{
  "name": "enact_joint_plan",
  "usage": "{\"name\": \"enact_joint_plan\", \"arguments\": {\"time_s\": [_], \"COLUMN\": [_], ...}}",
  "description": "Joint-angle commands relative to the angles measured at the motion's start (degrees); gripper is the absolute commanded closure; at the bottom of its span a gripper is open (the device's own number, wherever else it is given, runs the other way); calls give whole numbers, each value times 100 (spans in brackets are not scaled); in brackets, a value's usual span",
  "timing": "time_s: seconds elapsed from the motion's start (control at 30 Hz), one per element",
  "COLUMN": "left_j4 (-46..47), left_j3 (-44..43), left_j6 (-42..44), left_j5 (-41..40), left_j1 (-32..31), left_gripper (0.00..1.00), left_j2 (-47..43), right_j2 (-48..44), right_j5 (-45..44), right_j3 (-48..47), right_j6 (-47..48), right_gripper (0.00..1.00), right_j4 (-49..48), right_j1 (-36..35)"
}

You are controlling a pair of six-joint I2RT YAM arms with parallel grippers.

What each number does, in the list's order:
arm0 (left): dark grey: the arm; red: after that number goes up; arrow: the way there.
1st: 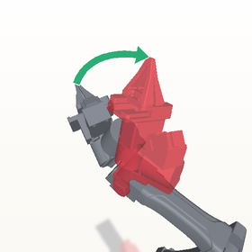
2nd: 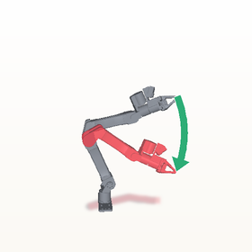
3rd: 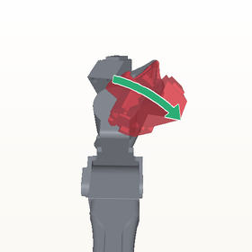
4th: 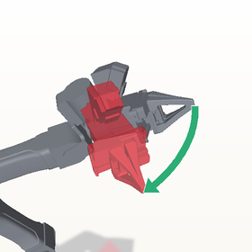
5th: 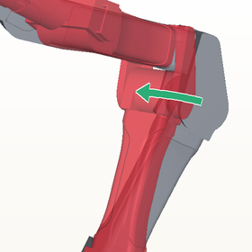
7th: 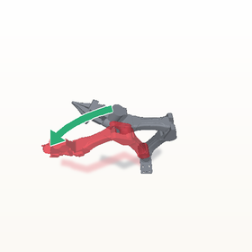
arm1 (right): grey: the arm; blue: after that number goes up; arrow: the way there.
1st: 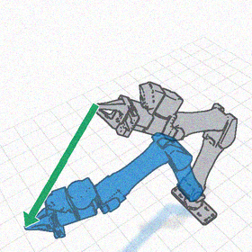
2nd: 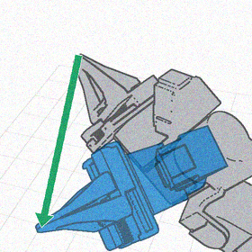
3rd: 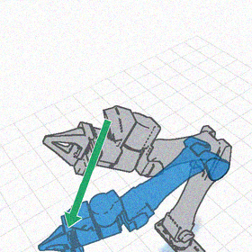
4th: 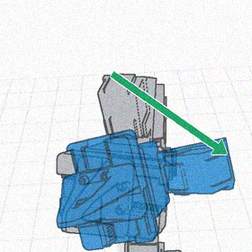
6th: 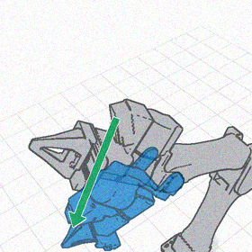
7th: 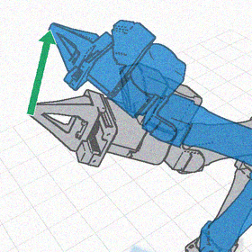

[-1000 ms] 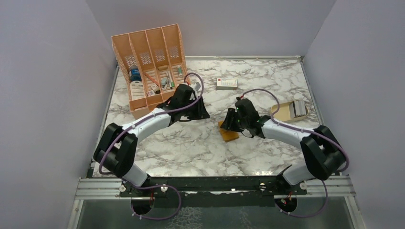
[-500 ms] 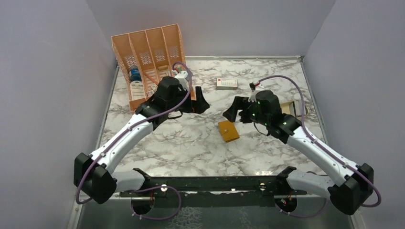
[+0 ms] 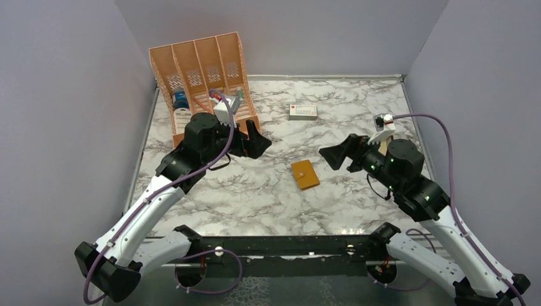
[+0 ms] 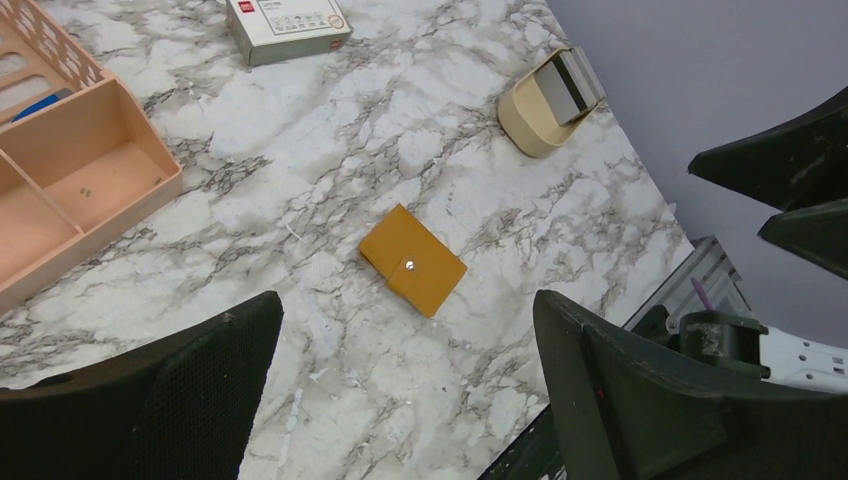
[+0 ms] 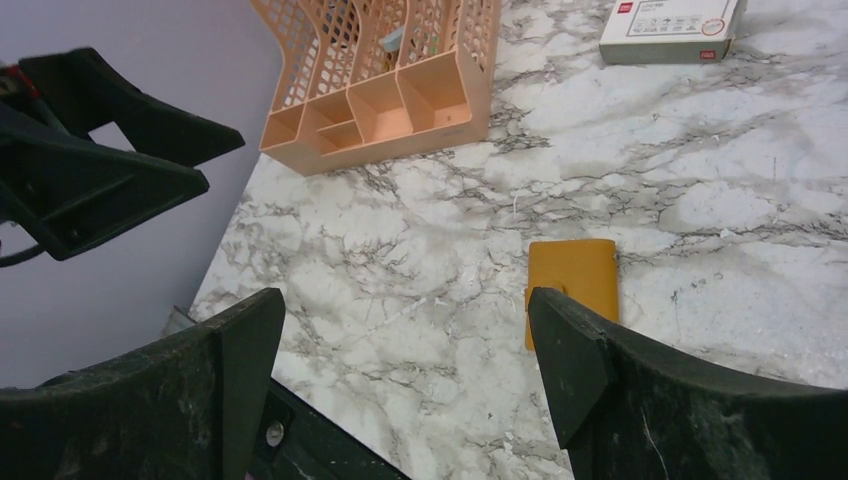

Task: Put the credit cards into the card holder
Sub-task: Reset both arms

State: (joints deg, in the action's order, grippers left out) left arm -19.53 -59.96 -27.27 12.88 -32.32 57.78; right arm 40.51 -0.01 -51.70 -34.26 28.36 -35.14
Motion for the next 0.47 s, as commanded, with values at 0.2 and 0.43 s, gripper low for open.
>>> {"name": "enact_joint_plan", "arguments": {"time_s": [0.2, 0.43], "left_j4": [680, 731], "left_j3": [744, 878], "left_j6": [-181, -209], "left_j5": [288, 229], "left_j1": [15, 15], "left_gripper": [1, 1], "left_j2": [-546, -525], "right_j2": [-400, -395], "right_j5": [-444, -178], "right_j3": [78, 364], "right_j6": [-508, -495], "right_gripper": [7, 6], "right_j4": [418, 270], "right_j1": [18, 15]}}
